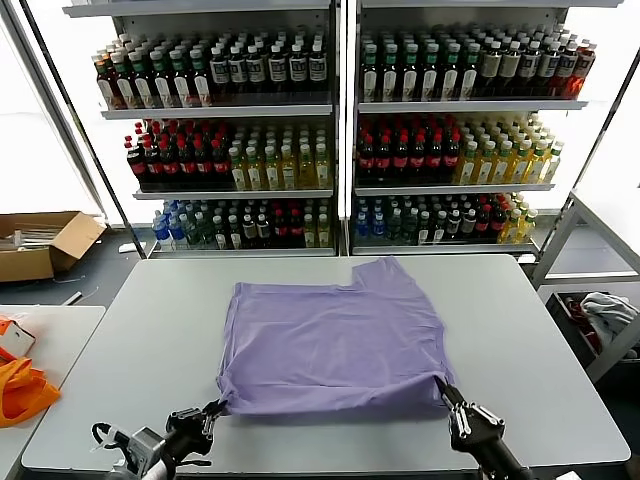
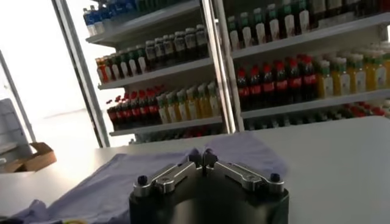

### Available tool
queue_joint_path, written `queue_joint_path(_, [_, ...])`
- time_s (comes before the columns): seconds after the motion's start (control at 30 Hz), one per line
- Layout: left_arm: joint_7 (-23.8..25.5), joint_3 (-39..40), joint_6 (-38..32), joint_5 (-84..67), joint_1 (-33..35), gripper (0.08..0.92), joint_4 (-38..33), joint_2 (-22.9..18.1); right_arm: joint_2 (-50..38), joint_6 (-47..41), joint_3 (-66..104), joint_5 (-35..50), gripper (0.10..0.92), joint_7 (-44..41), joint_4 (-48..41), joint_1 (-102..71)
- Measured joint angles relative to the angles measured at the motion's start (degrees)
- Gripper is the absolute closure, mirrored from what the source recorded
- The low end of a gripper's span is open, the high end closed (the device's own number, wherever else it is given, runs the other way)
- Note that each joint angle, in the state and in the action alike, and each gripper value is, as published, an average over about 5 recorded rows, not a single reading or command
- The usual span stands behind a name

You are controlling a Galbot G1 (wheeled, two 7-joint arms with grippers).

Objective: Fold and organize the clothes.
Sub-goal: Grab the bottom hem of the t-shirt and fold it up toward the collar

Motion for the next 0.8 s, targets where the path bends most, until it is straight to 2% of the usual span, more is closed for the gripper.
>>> queue_joint_path(0.37, [1.0,0.6,1.0,-8.9,-8.7,0.914,5.5,5.8,-1.5,-1.3,-2.6,1.9,0.912,2.4,-5.9,9.6])
queue_joint_path(0.8, [0.0,3.3,1.4,-20.6,-18.2,0.914,10.5,6.4,-2.4,-3.7,-8.7,0.8,0.912,3.6,-15.6,22.4])
